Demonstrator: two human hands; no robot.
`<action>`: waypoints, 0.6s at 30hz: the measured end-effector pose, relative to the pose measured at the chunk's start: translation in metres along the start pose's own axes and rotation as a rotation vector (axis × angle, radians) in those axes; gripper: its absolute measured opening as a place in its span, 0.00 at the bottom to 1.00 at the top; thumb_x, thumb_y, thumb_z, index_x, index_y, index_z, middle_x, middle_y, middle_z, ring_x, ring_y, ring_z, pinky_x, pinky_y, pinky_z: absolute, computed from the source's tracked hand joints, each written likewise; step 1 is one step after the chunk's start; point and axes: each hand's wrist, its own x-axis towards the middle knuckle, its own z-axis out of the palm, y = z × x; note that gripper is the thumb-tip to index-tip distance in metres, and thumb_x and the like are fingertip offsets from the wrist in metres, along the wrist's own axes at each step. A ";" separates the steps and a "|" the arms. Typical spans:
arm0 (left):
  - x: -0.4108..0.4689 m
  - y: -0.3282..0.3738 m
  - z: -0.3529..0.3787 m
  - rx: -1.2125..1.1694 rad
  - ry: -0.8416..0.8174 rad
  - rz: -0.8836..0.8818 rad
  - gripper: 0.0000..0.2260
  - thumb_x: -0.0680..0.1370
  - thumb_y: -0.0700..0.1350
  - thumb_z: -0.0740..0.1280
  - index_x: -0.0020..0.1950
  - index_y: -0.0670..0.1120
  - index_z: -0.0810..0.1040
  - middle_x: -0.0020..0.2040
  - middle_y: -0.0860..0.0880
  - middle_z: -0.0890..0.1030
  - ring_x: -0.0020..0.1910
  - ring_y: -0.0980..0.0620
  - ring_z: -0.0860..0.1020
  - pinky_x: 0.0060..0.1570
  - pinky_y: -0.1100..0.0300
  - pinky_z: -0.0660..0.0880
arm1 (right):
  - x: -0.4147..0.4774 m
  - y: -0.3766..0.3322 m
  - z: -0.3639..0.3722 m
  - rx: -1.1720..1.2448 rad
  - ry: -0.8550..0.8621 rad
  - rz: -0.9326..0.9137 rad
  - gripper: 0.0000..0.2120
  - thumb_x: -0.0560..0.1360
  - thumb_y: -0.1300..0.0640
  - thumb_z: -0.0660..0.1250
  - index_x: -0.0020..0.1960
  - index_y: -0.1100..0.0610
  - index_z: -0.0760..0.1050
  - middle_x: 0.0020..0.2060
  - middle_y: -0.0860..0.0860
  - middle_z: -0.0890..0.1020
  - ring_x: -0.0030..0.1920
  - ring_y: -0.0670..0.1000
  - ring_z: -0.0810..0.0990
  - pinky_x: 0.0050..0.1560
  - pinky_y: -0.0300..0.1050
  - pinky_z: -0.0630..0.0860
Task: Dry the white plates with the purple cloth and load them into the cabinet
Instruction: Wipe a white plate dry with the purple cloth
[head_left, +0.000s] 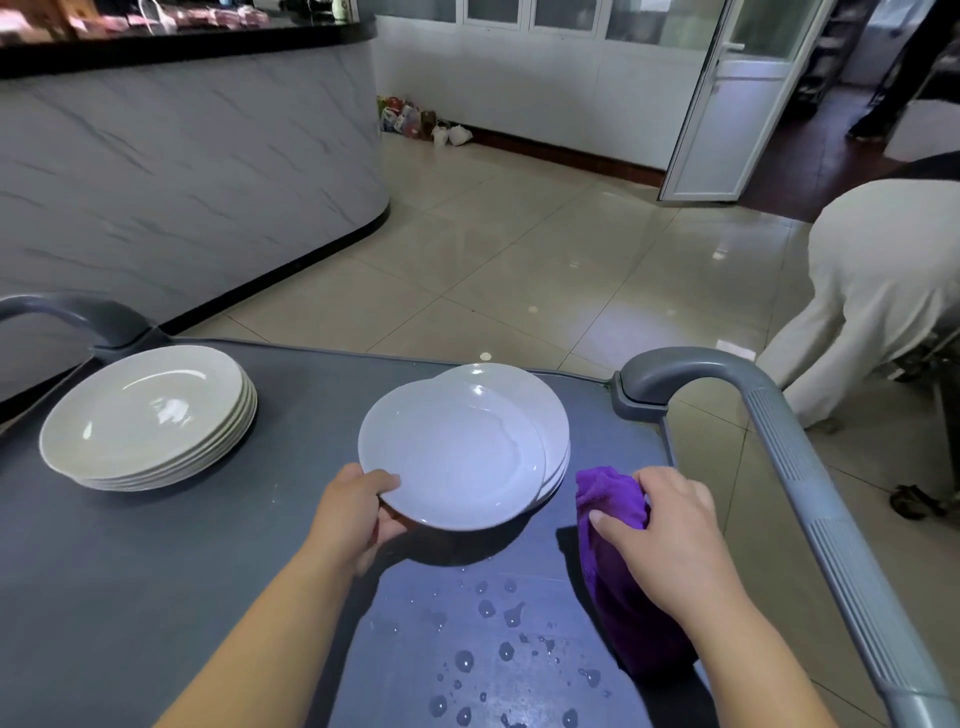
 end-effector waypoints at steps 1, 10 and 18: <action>-0.002 0.003 -0.001 -0.024 -0.009 0.007 0.07 0.79 0.31 0.57 0.53 0.40 0.72 0.51 0.42 0.80 0.45 0.44 0.80 0.31 0.56 0.81 | -0.001 -0.001 -0.001 0.003 -0.009 -0.003 0.17 0.73 0.48 0.70 0.37 0.54 0.65 0.39 0.46 0.71 0.48 0.51 0.67 0.42 0.46 0.63; -0.015 0.023 -0.004 0.143 -0.010 0.124 0.15 0.76 0.29 0.63 0.62 0.37 0.73 0.52 0.37 0.81 0.36 0.44 0.80 0.26 0.60 0.77 | -0.001 -0.002 -0.008 -0.103 -0.069 0.011 0.18 0.75 0.42 0.65 0.40 0.50 0.60 0.35 0.47 0.76 0.40 0.54 0.75 0.36 0.47 0.70; -0.025 0.046 0.004 0.284 0.022 0.361 0.19 0.74 0.29 0.62 0.60 0.47 0.74 0.50 0.40 0.82 0.44 0.37 0.81 0.43 0.46 0.79 | 0.009 0.002 -0.015 -0.142 -0.027 0.089 0.19 0.73 0.35 0.63 0.43 0.51 0.67 0.41 0.49 0.78 0.45 0.56 0.77 0.43 0.47 0.74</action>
